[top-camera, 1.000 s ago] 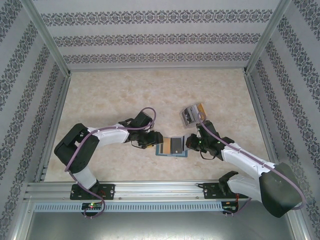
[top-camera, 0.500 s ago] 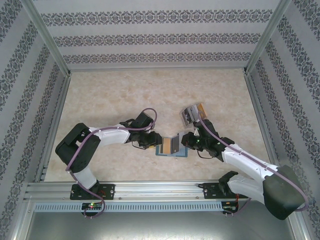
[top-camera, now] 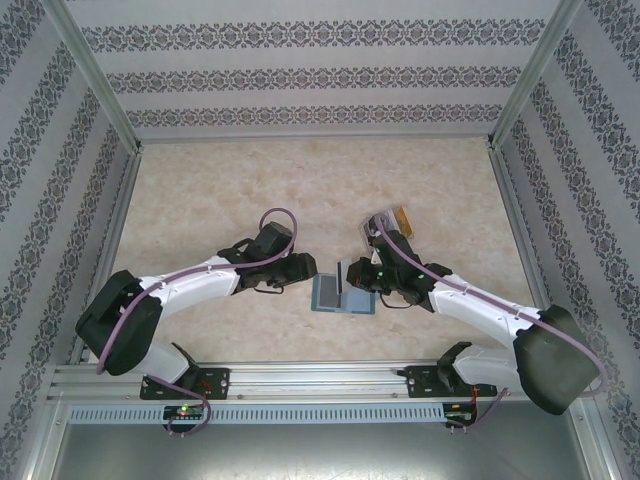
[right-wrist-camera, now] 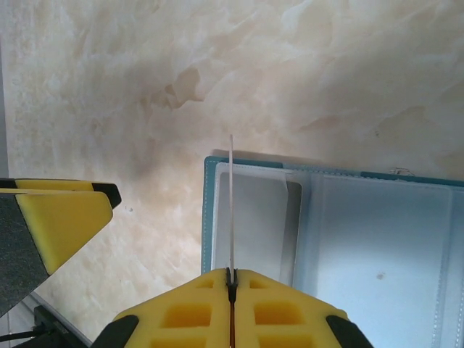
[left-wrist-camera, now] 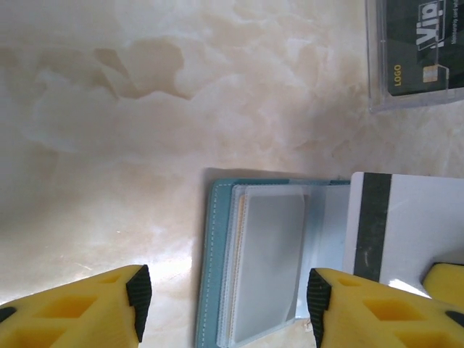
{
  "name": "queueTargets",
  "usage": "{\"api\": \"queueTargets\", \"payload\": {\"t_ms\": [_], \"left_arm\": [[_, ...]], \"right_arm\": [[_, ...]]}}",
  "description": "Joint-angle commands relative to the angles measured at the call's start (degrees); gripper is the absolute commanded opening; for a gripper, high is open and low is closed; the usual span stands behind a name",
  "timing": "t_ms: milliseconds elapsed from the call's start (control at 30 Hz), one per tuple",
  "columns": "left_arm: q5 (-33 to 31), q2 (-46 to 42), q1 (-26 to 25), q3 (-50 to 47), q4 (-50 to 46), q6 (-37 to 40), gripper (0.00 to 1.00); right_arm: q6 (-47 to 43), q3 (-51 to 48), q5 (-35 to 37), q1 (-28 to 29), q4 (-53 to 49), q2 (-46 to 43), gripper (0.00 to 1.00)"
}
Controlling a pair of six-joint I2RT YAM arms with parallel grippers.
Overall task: Put the credit cards into the card holder
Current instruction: Flip over the card slot in the card holder, then insert the credit card into the card slot.
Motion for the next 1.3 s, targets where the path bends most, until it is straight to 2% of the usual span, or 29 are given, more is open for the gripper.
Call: {"api": "queueTargets", "payload": {"t_ms": [0,267,500,767,1000,1267], "left_arm": [[-0.8,-0.1,-0.8,-0.8,-0.7,-0.2,0.61],[5.5,5.2,-0.9,1.8,1.5,1.3,0.55],[7.8,7.6,-1.0,2.1,2.4,1.5,0.54],[7.9,9.8,-1.4,2.6,2.6,1.2,0.47],[8.2,11.4,-1.5,2.6,3.3,0.4,0.41],[8.3,11.6,-1.7,2.2,3.7,0.2,0.40]], "right_arm": [[0.3,-1.0,1.4,0.5,-0.1,-0.9,0.07],[2.6,-4.4,0.3,0.1,4.3,1.7,0.07],[5.2,-6.8,0.6,0.4,7.1,2.4,0.07],[7.4,-9.2,-1.4,0.4,11.9,3.4,0.07],[7.7,-10.8,-0.3,0.7,11.5,3.7,0.06],[8.1,-16.0,0.2,1.1,13.1,0.5,0.07]]}}
